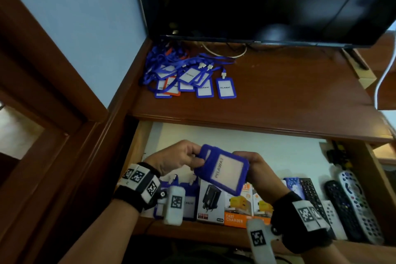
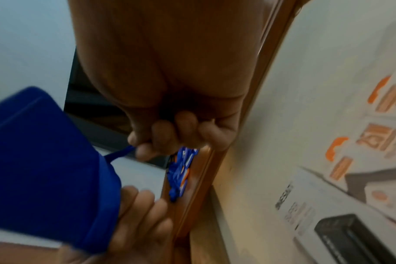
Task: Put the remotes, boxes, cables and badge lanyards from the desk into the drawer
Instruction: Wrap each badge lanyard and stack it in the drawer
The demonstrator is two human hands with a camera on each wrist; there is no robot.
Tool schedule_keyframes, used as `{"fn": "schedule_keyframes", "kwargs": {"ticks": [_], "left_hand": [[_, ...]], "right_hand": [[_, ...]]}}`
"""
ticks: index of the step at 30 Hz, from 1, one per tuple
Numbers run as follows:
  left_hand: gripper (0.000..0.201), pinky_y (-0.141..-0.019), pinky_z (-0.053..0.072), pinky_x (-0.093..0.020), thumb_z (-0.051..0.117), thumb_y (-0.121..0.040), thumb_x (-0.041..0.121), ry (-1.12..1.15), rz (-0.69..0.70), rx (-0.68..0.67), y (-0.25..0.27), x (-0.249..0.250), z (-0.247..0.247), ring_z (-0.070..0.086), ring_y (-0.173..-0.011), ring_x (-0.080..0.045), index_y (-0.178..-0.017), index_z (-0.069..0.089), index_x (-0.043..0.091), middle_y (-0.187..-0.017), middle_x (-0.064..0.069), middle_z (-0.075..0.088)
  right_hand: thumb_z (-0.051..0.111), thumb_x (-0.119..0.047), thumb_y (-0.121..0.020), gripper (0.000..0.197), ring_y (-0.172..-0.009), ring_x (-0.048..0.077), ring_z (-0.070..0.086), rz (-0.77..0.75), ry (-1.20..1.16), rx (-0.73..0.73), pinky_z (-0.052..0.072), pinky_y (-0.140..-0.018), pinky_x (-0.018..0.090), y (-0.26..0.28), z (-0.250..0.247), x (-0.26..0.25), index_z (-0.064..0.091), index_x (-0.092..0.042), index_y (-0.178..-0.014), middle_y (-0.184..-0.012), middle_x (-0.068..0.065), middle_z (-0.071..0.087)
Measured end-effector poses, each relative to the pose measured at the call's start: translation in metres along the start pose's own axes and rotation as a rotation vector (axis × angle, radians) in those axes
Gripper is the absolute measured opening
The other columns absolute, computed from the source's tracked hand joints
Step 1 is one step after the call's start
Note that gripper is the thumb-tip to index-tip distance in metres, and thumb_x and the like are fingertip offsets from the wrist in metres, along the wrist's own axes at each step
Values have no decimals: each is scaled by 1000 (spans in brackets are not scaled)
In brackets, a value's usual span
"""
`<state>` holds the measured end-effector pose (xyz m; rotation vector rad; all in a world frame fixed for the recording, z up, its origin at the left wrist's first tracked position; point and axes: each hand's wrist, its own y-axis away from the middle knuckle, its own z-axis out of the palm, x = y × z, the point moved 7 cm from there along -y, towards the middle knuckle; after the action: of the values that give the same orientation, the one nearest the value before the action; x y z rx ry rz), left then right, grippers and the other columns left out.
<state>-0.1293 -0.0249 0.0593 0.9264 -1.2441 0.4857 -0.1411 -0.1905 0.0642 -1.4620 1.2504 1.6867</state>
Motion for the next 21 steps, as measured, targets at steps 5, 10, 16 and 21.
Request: {"fn": "schedule_keyframes", "kwargs": {"ticks": [5,10,16,21], "left_hand": [[49,-82,52,-26,82,-65,46,320,218,84,-5,22,0,67,-96,-16,-103,74,15,-102,-3,73],[47,-87,53,-29,80,-69,43,510,337,249,-11,20,5,66,-101,-17,-107,73,16,-105,-3,72],[53,-81,53,-29,84,-65,40,491,319,382,-18,15,9,66,-93,-21,-102,72,4,-99,-11,72],[24,-83,50,-32,58,-83,11,341,198,573,-24,3,19,65,-92,-23,-103,66,1,-98,-15,70]], "right_hand": [[33,2,-99,52,-48,13,41,-53,-235,-27,35,-48,24,-6,23,-24,67,-24,-68,-56,4,50],[37,1,-96,22,-45,14,34,-24,-419,-107,29,-52,28,-20,37,-21,52,-1,-81,-54,10,36],[35,3,-96,20,-46,11,39,54,-448,-123,34,-54,26,-19,21,-5,49,-3,-83,-52,3,46],[38,-2,-95,31,-48,15,33,86,-420,-169,31,-54,29,-20,6,16,60,-9,-74,-53,9,40]]}}
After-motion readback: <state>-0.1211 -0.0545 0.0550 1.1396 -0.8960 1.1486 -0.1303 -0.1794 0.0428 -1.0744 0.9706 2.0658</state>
